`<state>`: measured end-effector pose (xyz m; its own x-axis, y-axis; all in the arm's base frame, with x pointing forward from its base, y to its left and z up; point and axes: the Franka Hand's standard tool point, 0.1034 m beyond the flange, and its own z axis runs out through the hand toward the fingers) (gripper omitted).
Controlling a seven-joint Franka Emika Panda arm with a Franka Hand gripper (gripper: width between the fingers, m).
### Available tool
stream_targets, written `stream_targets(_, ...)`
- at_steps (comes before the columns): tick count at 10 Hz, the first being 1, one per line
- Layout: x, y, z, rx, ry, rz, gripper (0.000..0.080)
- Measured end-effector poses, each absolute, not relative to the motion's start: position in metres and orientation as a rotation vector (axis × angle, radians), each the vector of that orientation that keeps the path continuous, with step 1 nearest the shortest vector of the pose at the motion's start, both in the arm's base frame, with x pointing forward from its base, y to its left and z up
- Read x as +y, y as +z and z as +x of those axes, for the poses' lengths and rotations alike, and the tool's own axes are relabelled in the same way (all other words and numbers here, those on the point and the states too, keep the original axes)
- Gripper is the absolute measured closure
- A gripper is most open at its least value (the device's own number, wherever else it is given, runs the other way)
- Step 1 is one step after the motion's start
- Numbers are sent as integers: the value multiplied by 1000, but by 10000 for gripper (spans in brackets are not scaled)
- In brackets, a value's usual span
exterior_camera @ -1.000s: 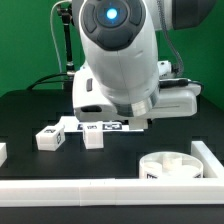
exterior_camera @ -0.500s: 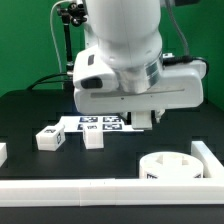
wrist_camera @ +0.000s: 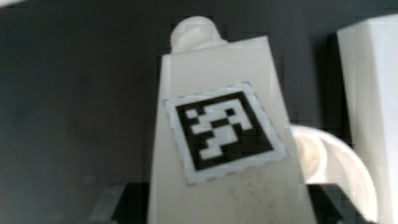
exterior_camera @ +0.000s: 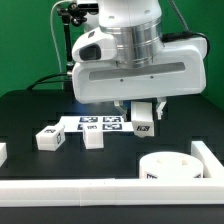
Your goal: Assemble stool
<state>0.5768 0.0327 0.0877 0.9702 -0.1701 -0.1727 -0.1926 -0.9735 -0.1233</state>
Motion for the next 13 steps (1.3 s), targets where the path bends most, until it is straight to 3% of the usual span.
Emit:
stream_targets(2, 37, 92, 587, 266, -9, -3007, 472)
stream_targets(7, 34, 121, 617, 257, -473, -2987, 472)
stream_targets(10, 35, 116, 614, 253, -570, -2980, 472)
stream_targets(13, 49, 126, 646, 253, -658, -2937, 472)
